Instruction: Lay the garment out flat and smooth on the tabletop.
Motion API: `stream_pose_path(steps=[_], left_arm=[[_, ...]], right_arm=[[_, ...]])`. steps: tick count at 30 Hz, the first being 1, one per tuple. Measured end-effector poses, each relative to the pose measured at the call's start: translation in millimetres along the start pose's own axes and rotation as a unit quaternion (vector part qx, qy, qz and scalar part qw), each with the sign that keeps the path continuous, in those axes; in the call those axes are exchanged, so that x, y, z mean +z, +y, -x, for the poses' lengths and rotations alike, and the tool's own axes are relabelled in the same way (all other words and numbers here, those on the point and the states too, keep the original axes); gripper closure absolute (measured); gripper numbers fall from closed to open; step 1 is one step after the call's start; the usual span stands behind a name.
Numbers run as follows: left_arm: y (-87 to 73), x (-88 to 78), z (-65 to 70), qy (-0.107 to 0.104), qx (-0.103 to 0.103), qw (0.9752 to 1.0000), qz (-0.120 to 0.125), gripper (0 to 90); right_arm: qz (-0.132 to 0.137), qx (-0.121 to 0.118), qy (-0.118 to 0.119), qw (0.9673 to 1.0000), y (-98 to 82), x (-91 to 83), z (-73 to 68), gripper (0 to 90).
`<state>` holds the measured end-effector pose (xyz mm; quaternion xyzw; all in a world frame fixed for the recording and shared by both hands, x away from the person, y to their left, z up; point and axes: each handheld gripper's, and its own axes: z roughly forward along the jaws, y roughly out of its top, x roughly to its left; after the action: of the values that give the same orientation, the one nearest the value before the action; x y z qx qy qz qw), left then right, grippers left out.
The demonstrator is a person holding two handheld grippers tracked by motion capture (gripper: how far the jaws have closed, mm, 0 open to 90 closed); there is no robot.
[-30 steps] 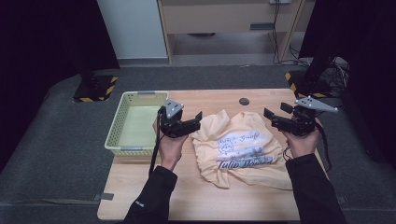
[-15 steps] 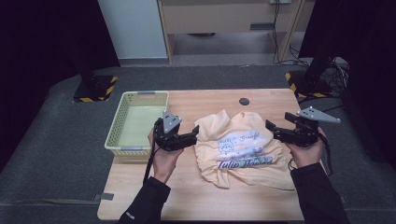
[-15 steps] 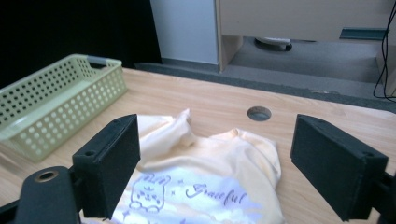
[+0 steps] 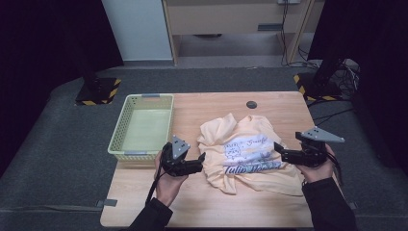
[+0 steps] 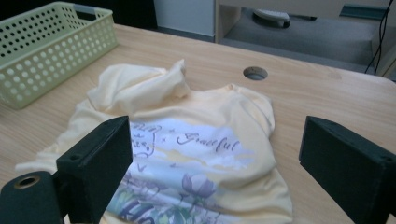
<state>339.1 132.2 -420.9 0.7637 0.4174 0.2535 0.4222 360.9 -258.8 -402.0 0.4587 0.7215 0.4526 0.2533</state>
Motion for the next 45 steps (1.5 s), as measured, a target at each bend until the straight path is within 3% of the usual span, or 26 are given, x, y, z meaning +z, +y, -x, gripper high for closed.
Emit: stream_pose_path(steps=[10,19,31,39,42,45], left_arm=[[-27.6,5.8,5.0,-0.005,-0.012,0.9997,-0.022,15.6],[-43.1,21.9,18.6,-0.017,-0.006,0.9988,-0.045,15.3],[-60.7,42.8,26.7,-0.011,0.003,0.9969,-0.078,15.0],[-69.1,55.2,35.0,-0.024,0.001,0.9952,-0.095,14.7],[-73.5,61.8,39.2,-0.019,0.01,0.9941,-0.106,14.5],[-75.8,65.7,42.9,-0.008,0.031,0.9933,-0.111,13.8]], right_arm=[[-0.024,0.013,-0.003,0.9996,-25.4,1.5,5.0,8.4],[-0.041,0.011,-0.008,0.9991,-44.0,0.1,7.2,7.5],[-0.082,-0.004,-0.031,0.9961,-69.7,9.5,3.5,5.6],[-0.111,-0.009,-0.036,0.9931,-84.2,16.2,4.3,4.8],[-0.122,-0.019,-0.04,0.9916,-88.6,18.9,3.6,5.0],[-0.137,-0.014,-0.038,0.9897,-94.1,22.7,4.0,4.9]])
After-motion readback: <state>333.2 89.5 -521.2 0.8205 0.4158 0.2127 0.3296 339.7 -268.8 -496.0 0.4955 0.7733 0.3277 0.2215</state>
